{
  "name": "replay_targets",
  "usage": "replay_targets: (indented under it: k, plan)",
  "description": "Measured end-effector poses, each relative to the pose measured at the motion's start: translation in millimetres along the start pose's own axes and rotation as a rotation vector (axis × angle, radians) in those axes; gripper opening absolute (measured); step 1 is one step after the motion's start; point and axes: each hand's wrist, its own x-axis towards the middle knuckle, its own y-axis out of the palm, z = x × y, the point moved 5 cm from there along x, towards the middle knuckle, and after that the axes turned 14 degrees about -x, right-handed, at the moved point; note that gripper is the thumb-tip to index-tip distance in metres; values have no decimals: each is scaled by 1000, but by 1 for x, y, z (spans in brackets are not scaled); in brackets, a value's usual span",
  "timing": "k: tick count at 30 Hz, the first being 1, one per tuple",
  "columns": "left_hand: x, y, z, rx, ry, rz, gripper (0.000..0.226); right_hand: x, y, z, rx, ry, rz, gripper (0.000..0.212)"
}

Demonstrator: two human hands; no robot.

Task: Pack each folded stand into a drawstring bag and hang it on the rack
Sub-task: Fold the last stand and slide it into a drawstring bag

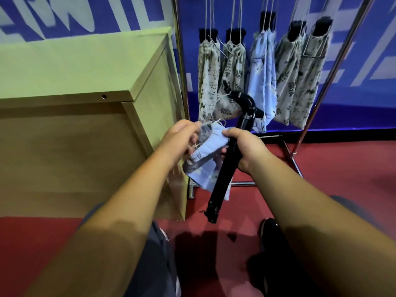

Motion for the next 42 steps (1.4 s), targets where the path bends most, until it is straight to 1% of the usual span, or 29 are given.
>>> replay_targets:
  k: [1, 2, 3, 4, 6, 7, 8, 9, 11, 12, 13, 14, 15, 17, 19, 20, 22, 24, 26, 29, 31, 32, 34, 36, 38, 40, 42]
  plan:
    - [5, -7, 4, 18, -39, -15, 11, 4, 2, 2, 16, -3, 23, 8]
    - [7, -10, 8, 70, -64, 12, 14, 5, 4, 5, 19, -4, 40, 6]
    - [8, -11, 12, 146, -73, 53, 28, 6, 6, 8, 17, -4, 63, 5]
    - [6, -10, 13, 246, -47, 77, 45, 7, 7, 10, -5, -4, 80, 9]
    - [2, -5, 5, 580, 122, 25, 72, 8, 11, 12, -83, -3, 113, 16]
    - [0, 1, -3, 750, 227, -13, 78, 8, 12, 13, -132, -8, 125, 18]
    - [-1, 7, -10, 863, 317, -32, 78, 8, 12, 14, -180, -18, 132, 19]
    - [-1, 11, -15, 918, 392, -32, 71, 9, 12, 14, -221, -29, 141, 19]
    - [2, 14, -16, 950, 471, -29, 39, 6, 13, 14, -299, -55, 155, 14]
    - [5, 13, -13, 976, 481, -39, 24, 4, 13, 15, -329, -71, 158, 13]
    - [8, 11, -9, 1013, 465, -51, 15, 2, 14, 16, -354, -93, 152, 14]
    - [11, 9, -5, 1024, 422, -57, 13, 0, 14, 18, -376, -120, 139, 15]
    - [15, 6, -1, 1007, 357, -69, 14, -2, 14, 19, -398, -149, 124, 17]
    - [21, 2, 7, 960, 205, -92, 16, -3, 13, 19, -454, -200, 96, 26]
    - [25, -3, 19, 904, 78, -131, 10, -3, 10, 19, -518, -249, 63, 35]
    - [26, -4, 24, 856, 31, -140, 7, -3, 8, 19, -535, -262, 49, 37]
    - [28, -3, 34, 749, -60, -134, 7, -2, 5, 18, -503, -262, 38, 30]
    - [32, -3, 40, 698, -136, -118, 4, -1, 1, 18, -490, -258, 23, 21]
    - [35, -4, 45, 662, -197, -128, 17, -2, -4, 19, -537, -259, -19, 20]
    - [39, -10, 54, 567, -277, -209, 36, -5, -11, 21, -570, -252, -51, 30]
    - [38, -11, 57, 515, -322, -237, 39, -8, -13, 22, -549, -262, -52, 36]
    - [37, -10, 57, 483, -344, -247, 37, -9, -13, 23, -528, -270, -42, 35]
    - [36, -8, 59, 403, -387, -257, 34, -12, -11, 23, -477, -277, 16, 26]
    - [37, -3, 63, 288, -414, -266, 30, -15, -7, 22, -406, -257, 116, 17]
    - [38, 3, 65, 179, -451, -257, 24, -18, -1, 17, -337, -221, 219, 12]
    - [37, 12, 66, 62, -517, -221, 23, -19, 3, 10, -291, -173, 287, 13]
    - [35, 19, 67, -102, -597, -195, 29, -18, 6, 4, -283, -136, 319, 17]
